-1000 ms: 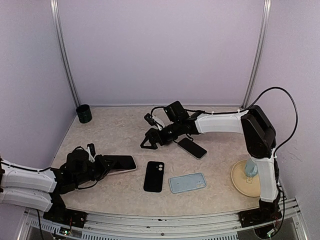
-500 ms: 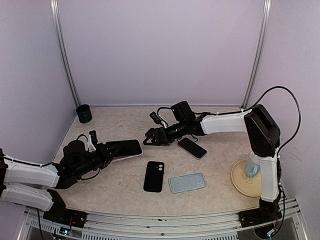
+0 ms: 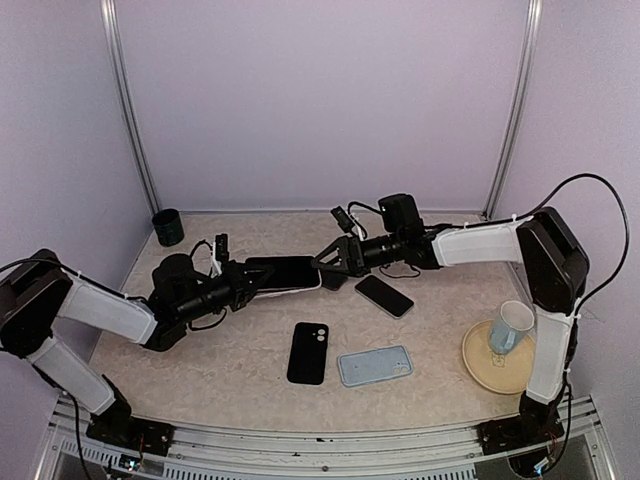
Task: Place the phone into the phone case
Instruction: Install the phone on the phone case.
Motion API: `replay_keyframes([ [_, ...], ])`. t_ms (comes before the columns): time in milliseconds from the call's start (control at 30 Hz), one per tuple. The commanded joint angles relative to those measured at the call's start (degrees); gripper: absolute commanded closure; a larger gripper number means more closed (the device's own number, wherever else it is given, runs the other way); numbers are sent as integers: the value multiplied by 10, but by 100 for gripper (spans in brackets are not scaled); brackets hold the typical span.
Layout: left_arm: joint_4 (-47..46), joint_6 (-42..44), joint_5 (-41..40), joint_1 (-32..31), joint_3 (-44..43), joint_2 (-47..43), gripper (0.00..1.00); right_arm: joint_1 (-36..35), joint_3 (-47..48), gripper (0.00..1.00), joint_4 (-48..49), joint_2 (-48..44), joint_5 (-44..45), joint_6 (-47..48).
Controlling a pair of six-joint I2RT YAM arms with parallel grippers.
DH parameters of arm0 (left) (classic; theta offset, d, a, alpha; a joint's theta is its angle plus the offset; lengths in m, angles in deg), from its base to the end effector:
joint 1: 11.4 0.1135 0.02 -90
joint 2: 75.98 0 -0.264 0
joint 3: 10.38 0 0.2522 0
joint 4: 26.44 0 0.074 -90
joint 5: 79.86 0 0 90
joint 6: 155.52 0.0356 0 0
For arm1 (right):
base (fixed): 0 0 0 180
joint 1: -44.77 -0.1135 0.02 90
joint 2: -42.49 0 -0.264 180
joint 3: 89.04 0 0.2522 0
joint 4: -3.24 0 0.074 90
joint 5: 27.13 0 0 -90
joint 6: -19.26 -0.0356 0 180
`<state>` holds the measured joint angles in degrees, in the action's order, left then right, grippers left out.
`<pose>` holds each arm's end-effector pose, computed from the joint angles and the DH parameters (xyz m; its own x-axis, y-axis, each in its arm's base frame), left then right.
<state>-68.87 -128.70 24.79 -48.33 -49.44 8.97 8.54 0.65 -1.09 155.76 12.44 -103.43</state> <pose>0.2189 -0.1758 0.1888 -0.7206 -0.5385 -0.4367 0.3103 0.3129 -0.8977 0.3394 0.2827 0.2099 -0.8179 -0.1727 -0.5488 -0.5754 0.2430 0.7809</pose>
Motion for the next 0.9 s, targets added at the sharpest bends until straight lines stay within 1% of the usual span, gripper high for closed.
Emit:
replay_keyframes([
  [0,-130,-18,62,3,-51,53,100,5,-27,8,54,-35,-29,-34],
  [100,-148,-22,71,2,-71,82,100,7,-48,9,87,-46,-41,-59],
  [300,-152,-26,86,2,-102,123,100,7,-71,12,139,-59,-63,-100],
  [400,-155,-29,90,1,-108,134,100,7,-77,17,159,-57,-74,-118],
  [867,-127,-14,85,-7,-123,142,100,2,-63,28,162,-34,-69,-148],
])
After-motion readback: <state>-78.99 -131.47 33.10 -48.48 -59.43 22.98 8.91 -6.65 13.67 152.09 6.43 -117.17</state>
